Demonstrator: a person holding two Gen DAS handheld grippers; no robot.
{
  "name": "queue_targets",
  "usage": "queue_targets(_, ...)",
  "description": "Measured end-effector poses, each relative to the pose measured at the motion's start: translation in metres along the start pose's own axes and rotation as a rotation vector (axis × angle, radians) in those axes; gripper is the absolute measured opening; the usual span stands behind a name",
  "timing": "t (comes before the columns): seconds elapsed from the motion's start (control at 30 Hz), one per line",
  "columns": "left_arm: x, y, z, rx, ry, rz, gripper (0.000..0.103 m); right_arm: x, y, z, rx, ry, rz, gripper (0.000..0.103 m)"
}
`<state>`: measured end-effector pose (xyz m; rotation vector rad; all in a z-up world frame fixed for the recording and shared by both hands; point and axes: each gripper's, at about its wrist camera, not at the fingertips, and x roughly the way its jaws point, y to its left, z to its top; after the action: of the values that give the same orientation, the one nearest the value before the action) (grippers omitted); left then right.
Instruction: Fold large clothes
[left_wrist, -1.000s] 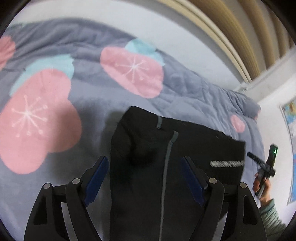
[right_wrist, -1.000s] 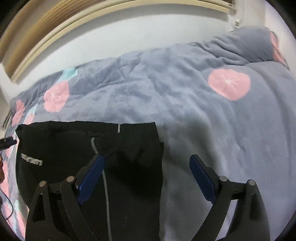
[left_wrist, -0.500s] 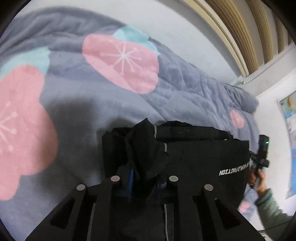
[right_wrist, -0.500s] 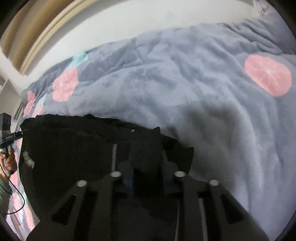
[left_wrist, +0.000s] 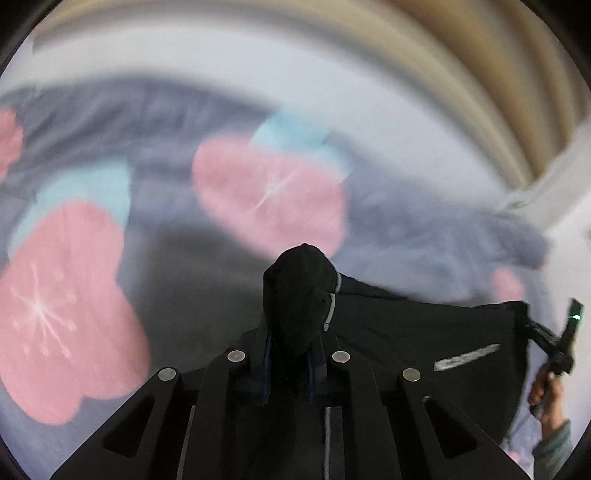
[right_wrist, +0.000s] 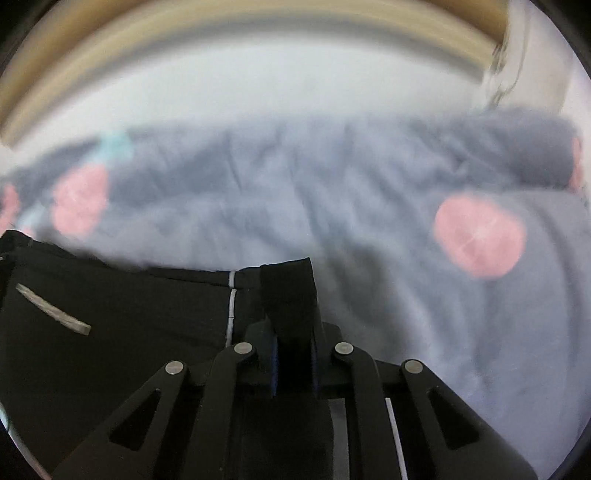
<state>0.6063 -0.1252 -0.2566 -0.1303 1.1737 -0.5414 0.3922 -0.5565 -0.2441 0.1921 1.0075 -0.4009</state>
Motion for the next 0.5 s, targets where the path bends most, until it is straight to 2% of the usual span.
queue_targets(0.03, 0.021, 0.008, -0.004, -0.033, 0.051, 0.015, 0.014, 0.02, 0.002, -0.006, 0.007, 0.053, 0.007, 0.014)
queue_targets(0.1, 0.046, 0.021, -0.015, -0.079, 0.091, 0.019, 0.016, 0.052, 0.008, -0.019, 0.018, 0.129, 0.021, 0.016)
queue_targets(0.2, 0.057, 0.024, -0.021, -0.078, 0.08, 0.028, 0.019, 0.068, 0.016, -0.031, 0.005, 0.134, 0.007, 0.02)
queue_targets(0.3, 0.06, 0.014, -0.021, -0.013, 0.097, 0.065, 0.024, 0.071, 0.01, -0.032, 0.032, 0.147, 0.025, 0.021)
queue_targets(0.33, 0.061, 0.012, -0.021, 0.002, 0.102, 0.071, 0.025, 0.072, 0.007, -0.032, 0.043, 0.155, 0.033, 0.026)
queue_targets(0.43, 0.049, 0.019, -0.02, -0.025, 0.105, 0.019, 0.025, 0.059, -0.007, -0.032, 0.099, 0.163, 0.049, 0.04)
queue_targets(0.5, 0.03, 0.033, -0.017, -0.098, 0.106, -0.044, 0.028, 0.037, -0.02, -0.035, 0.143, 0.133, 0.081, 0.042)
